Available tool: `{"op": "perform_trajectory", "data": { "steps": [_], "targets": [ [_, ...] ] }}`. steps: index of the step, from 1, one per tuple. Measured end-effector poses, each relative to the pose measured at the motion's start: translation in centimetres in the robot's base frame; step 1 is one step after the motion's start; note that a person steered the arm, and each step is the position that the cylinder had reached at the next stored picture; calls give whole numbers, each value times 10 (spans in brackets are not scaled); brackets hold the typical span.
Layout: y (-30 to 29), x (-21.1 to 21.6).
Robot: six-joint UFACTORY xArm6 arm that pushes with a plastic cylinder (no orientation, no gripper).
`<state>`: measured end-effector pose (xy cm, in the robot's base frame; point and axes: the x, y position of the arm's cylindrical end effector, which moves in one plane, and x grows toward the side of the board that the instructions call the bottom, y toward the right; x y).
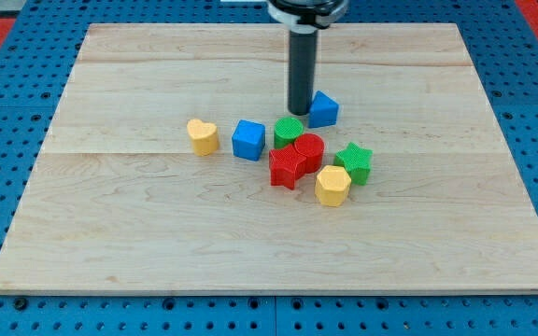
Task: Move the blue triangle to the top of the green star
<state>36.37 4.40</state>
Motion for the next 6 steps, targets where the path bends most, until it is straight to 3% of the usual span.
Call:
{"op": "perform_trajectory", "data": {
  "steps": [1,2,4,5,6],
  "targets": [
    [6,-28],
    [22,13],
    [26,27],
    [-8,-61],
    [-95,-95]
  ]
}}
